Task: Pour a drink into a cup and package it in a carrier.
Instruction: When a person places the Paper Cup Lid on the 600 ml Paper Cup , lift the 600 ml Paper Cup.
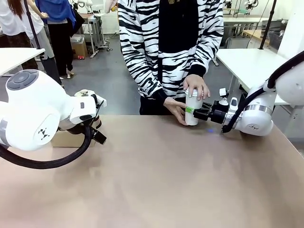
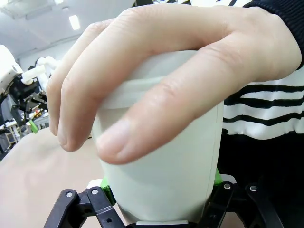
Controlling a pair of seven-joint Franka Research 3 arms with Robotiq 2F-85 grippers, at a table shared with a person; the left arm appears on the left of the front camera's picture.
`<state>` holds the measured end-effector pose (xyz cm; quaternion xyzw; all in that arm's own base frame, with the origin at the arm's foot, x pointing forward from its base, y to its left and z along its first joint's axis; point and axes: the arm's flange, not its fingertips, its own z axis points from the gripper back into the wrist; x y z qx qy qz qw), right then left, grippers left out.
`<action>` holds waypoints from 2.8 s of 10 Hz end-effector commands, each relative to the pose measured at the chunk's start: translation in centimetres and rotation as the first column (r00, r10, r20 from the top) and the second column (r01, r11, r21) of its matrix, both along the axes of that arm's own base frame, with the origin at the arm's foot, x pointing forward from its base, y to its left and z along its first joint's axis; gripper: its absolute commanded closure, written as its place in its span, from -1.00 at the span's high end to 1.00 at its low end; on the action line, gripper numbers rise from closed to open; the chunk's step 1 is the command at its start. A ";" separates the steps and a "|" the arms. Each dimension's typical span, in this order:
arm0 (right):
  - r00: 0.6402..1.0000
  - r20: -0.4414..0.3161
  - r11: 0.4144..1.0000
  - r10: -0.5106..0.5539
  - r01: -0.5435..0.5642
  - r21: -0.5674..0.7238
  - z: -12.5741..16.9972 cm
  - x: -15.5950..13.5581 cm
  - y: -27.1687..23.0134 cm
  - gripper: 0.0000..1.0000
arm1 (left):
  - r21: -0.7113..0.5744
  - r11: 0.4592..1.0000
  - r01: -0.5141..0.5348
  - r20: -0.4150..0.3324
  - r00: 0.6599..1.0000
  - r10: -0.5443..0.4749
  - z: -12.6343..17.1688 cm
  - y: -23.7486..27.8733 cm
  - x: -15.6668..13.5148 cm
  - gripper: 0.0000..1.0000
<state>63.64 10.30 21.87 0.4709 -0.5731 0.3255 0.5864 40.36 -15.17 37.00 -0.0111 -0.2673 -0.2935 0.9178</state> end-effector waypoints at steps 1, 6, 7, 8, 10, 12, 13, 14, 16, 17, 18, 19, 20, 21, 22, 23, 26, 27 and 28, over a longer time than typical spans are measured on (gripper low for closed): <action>1.000 0.006 1.000 -0.009 0.009 0.015 0.9 -0.2 0.3 0.60 | -0.002 1.000 0.001 0.000 1.000 -0.001 0.0 0.0 0.0 1.00; 1.000 0.006 1.000 -0.009 0.009 0.015 0.9 -0.2 0.3 0.60 | -0.002 1.000 0.001 0.000 1.000 -0.001 0.0 0.0 0.0 1.00; 1.000 0.006 1.000 -0.009 0.009 0.015 0.9 -0.2 0.3 0.60 | -0.002 1.000 0.001 0.000 1.000 -0.001 0.0 0.0 0.0 1.00; 1.000 0.006 1.000 -0.009 0.009 0.015 0.9 -0.2 0.3 0.60 | -0.002 1.000 0.001 0.000 1.000 -0.001 0.0 0.0 0.0 1.00; 1.000 0.006 1.000 -0.009 0.009 0.015 0.9 -0.2 0.3 0.60 | -0.002 1.000 0.001 0.000 1.000 -0.001 0.0 0.0 0.0 1.00; 1.000 0.006 1.000 -0.009 0.009 0.015 0.9 -0.2 0.3 0.60 | -0.002 1.000 0.001 0.000 1.000 -0.001 0.0 0.0 0.0 1.00; 1.000 0.006 1.000 -0.009 0.009 0.015 0.9 -0.2 0.3 0.60 | -0.002 1.000 0.001 0.000 1.000 -0.001 0.0 0.0 0.0 1.00; 1.000 0.006 1.000 -0.009 0.009 0.015 0.9 -0.2 0.3 0.60 | -0.002 1.000 0.001 0.000 1.000 -0.001 0.0 0.0 0.0 1.00; 1.000 0.006 1.000 -0.009 0.009 0.015 0.9 -0.2 0.3 0.60 | -0.002 1.000 0.001 0.000 1.000 -0.001 0.0 0.0 0.0 1.00; 1.000 0.006 1.000 -0.009 0.009 0.015 0.9 -0.2 0.3 0.60 | -0.002 1.000 0.001 0.000 1.000 -0.001 0.0 0.0 0.0 1.00; 1.000 0.006 1.000 -0.009 0.009 0.015 0.9 -0.2 0.3 0.60 | -0.002 1.000 0.001 0.000 1.000 -0.001 0.0 0.0 0.0 1.00; 1.000 0.001 1.000 0.001 -0.001 0.001 0.1 0.0 0.0 0.60 | -0.002 1.000 0.001 0.000 1.000 -0.001 0.0 0.0 0.0 1.00; 1.000 0.005 1.000 0.031 -0.031 0.003 2.5 -0.7 -0.5 0.60 | -0.002 1.000 0.001 0.000 1.000 -0.001 0.0 0.0 0.0 1.00; 0.999 0.004 0.999 0.034 -0.034 0.000 5.9 -1.6 -1.3 0.60 | -0.002 1.000 0.001 0.000 1.000 -0.001 0.0 0.0 0.0 1.00; 0.999 -0.004 0.998 0.054 -0.054 0.011 9.1 -2.4 -1.7 0.60 | -0.002 1.000 0.001 0.000 1.000 -0.001 0.0 0.0 0.0 1.00; 0.998 0.003 0.998 0.066 -0.066 0.003 12.9 -3.8 -2.4 0.60 | -0.002 1.000 0.001 0.000 1.000 -0.001 0.0 0.0 0.0 1.00; 0.999 0.025 0.999 0.027 -0.027 -0.021 21.9 -8.6 -4.1 0.60 | -0.002 1.000 0.001 0.000 1.000 -0.001 0.0 0.0 0.0 1.00; 0.999 0.029 0.999 0.036 -0.036 -0.019 24.6 -10.9 -4.6 0.60 | -0.002 1.000 0.001 0.000 1.000 -0.001 0.0 0.0 0.0 1.00; 0.998 0.025 0.998 0.052 -0.052 -0.024 26.5 -12.7 -4.8 0.60 | -0.002 1.000 0.001 0.000 1.000 -0.001 0.0 0.0 0.0 1.00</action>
